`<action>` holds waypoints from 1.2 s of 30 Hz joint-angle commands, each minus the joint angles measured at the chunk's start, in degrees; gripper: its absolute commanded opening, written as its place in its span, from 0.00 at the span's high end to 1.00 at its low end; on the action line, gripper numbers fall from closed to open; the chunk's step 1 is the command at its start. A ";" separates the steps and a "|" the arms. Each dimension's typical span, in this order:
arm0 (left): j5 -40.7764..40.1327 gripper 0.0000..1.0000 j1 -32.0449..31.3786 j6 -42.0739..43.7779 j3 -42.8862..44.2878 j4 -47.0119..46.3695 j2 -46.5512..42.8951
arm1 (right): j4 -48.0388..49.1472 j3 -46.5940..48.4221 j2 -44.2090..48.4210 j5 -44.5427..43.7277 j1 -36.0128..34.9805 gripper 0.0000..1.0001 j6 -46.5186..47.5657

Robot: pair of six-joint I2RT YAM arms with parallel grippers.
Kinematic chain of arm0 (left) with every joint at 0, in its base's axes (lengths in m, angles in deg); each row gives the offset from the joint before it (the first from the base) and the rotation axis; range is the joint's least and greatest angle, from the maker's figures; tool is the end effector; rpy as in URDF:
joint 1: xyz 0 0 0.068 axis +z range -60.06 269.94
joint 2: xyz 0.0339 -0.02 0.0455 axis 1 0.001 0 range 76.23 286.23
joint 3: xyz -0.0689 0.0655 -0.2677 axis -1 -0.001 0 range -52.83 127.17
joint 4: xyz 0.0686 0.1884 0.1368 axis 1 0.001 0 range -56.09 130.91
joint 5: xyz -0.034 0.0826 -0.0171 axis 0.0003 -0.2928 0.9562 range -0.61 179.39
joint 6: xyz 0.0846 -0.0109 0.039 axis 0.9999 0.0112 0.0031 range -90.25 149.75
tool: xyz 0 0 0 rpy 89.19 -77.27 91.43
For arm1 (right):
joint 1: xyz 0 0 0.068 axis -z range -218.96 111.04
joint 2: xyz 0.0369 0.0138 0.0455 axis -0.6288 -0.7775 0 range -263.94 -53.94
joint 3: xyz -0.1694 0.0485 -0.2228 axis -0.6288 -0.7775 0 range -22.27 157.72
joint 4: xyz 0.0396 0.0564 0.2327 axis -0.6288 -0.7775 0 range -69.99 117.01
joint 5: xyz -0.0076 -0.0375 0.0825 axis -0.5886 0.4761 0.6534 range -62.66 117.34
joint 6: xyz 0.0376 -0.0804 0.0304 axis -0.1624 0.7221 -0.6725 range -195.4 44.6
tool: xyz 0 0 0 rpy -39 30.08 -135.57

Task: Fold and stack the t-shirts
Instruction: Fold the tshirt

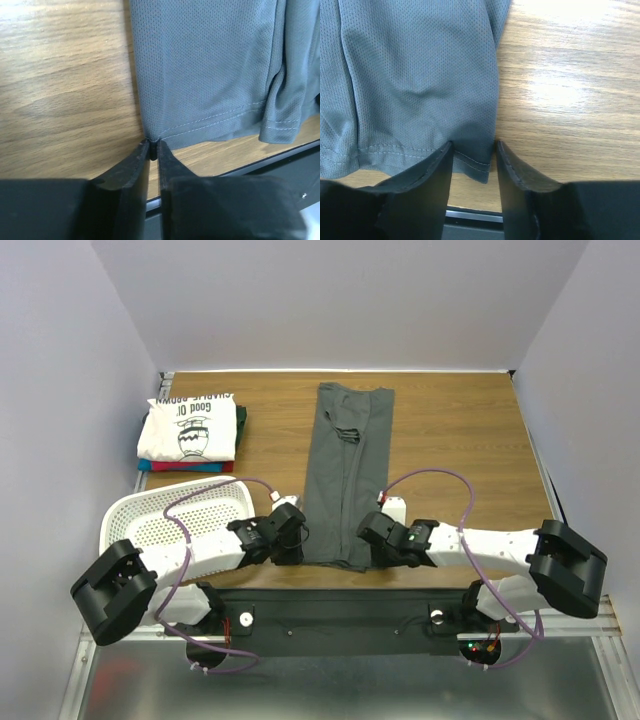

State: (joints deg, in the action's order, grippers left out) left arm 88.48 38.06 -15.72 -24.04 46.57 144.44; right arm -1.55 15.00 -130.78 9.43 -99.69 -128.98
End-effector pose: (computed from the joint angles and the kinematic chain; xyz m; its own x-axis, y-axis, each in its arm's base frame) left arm 0.1411 -0.1779 0.1479 -0.8980 -0.0103 -0.4399 0.2003 0.8806 -0.4294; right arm 0.1335 0.1847 0.1415 -0.8922 -0.0257 -0.4509 -0.0943 0.9870 0.1304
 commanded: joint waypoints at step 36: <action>1.61 1.00 6.43 2.58 6.62 -18.72 3.25 | 4.30 10.26 -2.78 -7.83 2.36 1.00 6.11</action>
State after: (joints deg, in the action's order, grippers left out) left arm 91.76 42.09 -16.64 -20.26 31.38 147.36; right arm 1.69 20.62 -131.61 6.22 -98.80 -126.64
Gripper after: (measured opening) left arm 0.019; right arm 0.013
